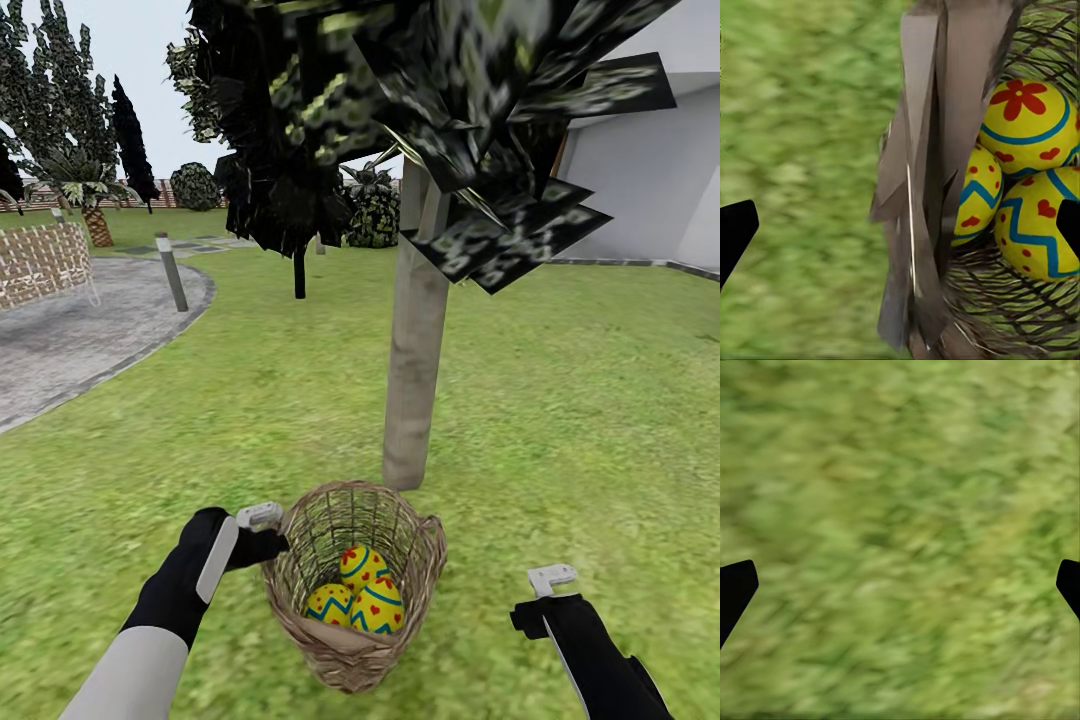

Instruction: Take the three Easter eggs out of the wicker basket on the lawn in the garden, then place them on the lawn next to a single tree (choose any tree) so that all three eggs are next to the same tree and none are left in the basket.

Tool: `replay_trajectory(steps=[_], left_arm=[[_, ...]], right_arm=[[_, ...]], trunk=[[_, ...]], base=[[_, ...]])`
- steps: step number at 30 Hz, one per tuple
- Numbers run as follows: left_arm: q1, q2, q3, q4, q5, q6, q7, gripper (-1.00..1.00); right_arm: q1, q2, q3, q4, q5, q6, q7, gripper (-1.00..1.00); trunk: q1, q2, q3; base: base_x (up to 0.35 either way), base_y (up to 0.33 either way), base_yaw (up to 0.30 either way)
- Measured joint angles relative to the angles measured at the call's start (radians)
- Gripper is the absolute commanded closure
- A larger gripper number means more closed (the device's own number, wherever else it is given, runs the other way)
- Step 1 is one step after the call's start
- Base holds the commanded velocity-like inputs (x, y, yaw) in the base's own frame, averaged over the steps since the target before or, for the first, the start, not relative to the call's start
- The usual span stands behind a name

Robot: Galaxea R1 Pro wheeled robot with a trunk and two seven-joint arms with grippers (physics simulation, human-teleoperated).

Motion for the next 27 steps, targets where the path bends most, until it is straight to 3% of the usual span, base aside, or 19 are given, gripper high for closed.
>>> replay_trajectory(steps=[6,9,14,17,22,27], left_arm=[[0.0,0.0,-0.001,-0.016,0.0,0.003,0.003,-1.0],[0.024,0.005,-0.002,-0.207,0.001,0.014,0.005,-1.0],[0.048,0.029,0.0,-0.307,0.012,0.015,0.004,-1.0],[0.051,0.055,0.002,-0.316,0.061,0.015,0.004,-1.0],[0.052,0.124,0.005,-0.318,0.206,0.016,0.004,-1.0],[0.052,0.164,0.015,-0.311,0.245,0.016,0.004,-1.0]], right_arm=[[0.0,0.0,0.0,0.0,0.0,0.0,0.0,-1.0],[0.0,-0.001,-0.001,0.0,-0.001,0.0,0.0,-1.0],[0.0,-0.002,-0.006,-0.007,-0.003,0.001,0.002,-1.0],[0.0,-0.002,-0.007,-0.014,-0.003,0.001,0.002,-1.0],[0.0,-0.001,-0.006,-0.036,-0.004,0.009,0.001,-1.0],[0.0,0.0,-0.006,-0.111,-0.005,0.029,0.02,-1.0]], trunk=[[-0.008,0.014,0.006],[-0.019,0.035,0.016],[-0.038,0.07,0.031],[-0.05,0.091,0.041],[-0.069,0.126,0.056],[-0.088,0.161,0.072]], base=[[0.0,0.0,0.0],[0.0,0.0,0.0],[0.0,0.0,0.0],[0.0,0.0,0.0],[0.0,0.0,0.0],[0.0,0.0,0.0]])
